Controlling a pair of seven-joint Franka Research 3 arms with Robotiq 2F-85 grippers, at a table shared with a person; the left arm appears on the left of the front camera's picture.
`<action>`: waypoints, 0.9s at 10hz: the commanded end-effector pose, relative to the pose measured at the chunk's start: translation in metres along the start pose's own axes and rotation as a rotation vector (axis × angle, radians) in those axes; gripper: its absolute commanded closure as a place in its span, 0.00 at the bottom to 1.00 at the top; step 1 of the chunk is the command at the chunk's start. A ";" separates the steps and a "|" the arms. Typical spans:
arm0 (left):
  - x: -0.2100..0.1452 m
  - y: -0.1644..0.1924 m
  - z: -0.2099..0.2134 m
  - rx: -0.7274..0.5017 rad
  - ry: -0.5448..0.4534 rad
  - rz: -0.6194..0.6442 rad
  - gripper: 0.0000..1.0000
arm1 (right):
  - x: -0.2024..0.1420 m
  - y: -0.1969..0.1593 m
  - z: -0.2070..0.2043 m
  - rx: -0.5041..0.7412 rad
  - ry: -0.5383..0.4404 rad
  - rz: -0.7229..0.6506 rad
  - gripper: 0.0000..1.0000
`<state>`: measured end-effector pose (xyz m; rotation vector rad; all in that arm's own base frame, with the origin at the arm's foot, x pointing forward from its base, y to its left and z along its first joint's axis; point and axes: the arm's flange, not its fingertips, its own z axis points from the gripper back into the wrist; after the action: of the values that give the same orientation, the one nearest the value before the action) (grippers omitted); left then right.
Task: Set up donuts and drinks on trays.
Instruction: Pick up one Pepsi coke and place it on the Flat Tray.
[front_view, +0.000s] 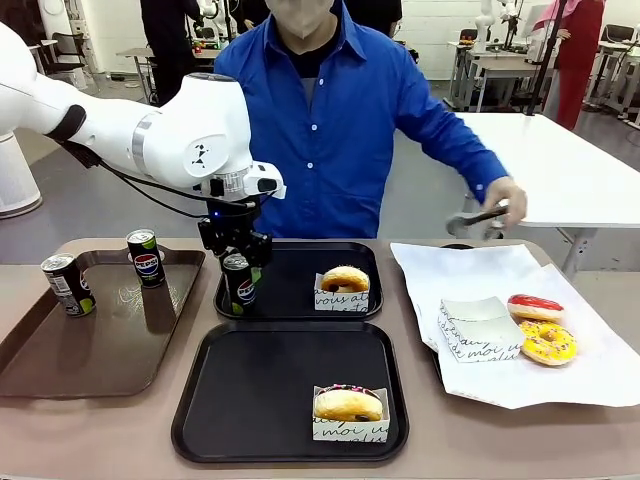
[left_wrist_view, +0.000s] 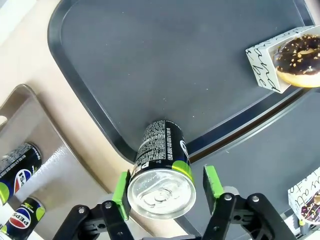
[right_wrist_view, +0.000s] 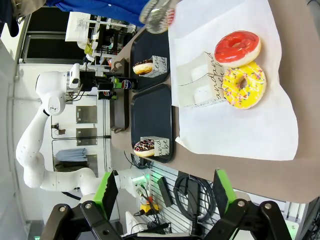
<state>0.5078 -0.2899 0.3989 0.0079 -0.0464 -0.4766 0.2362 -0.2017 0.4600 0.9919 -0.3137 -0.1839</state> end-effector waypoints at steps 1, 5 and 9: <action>-0.003 -0.003 -0.003 0.038 -0.013 0.036 0.19 | -0.003 -0.001 -0.002 0.000 0.003 -0.001 0.00; -0.008 -0.004 0.011 0.015 -0.009 0.083 0.00 | -0.003 -0.001 -0.002 0.000 0.003 -0.001 0.00; -0.047 -0.013 0.053 0.003 0.008 0.213 0.00 | -0.003 -0.001 -0.002 0.000 0.003 -0.001 0.00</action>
<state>0.4740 -0.2846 0.4421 0.0153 -0.0483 -0.3049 0.2362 -0.2017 0.4599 0.9920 -0.3133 -0.1840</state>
